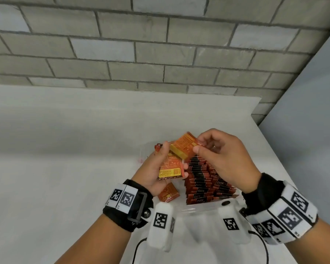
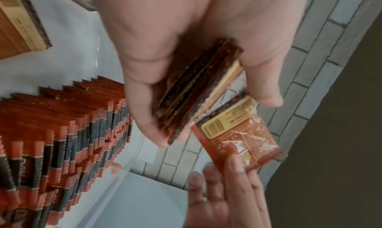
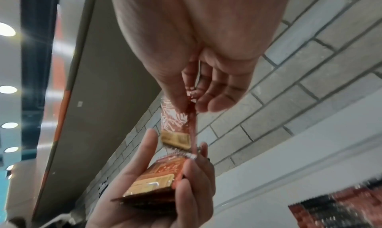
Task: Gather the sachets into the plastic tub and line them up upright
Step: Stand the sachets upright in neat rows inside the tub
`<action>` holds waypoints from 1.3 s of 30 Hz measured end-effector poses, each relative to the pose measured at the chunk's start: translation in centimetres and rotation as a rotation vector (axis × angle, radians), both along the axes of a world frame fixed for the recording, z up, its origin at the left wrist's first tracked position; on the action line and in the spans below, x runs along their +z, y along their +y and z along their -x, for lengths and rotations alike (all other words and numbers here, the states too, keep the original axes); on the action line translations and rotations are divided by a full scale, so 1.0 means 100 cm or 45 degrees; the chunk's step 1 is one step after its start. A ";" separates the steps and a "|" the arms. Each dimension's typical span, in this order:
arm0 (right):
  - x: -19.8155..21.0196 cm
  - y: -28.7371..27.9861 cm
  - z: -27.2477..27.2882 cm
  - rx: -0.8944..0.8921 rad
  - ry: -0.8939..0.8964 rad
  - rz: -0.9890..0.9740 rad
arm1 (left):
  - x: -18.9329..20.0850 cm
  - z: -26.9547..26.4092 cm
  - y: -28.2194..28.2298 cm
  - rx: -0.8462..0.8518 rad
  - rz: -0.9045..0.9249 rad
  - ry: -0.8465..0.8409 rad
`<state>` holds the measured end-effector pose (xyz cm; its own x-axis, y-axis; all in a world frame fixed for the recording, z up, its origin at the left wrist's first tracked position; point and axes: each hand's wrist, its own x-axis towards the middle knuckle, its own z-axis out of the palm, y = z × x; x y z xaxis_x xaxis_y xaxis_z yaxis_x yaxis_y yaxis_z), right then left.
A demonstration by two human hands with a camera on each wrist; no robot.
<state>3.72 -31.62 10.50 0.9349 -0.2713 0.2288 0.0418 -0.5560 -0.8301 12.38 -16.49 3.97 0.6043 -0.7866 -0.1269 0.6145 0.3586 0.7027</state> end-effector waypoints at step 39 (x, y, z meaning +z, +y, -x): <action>-0.012 -0.025 0.017 0.179 0.316 0.122 | -0.004 -0.013 0.017 0.373 -0.043 -0.019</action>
<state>1.99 -34.08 9.35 0.9923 -0.1236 0.0070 -0.0738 -0.6357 -0.7684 13.72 -14.84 3.56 0.8071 -0.5737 -0.1398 0.4779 0.4954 0.7254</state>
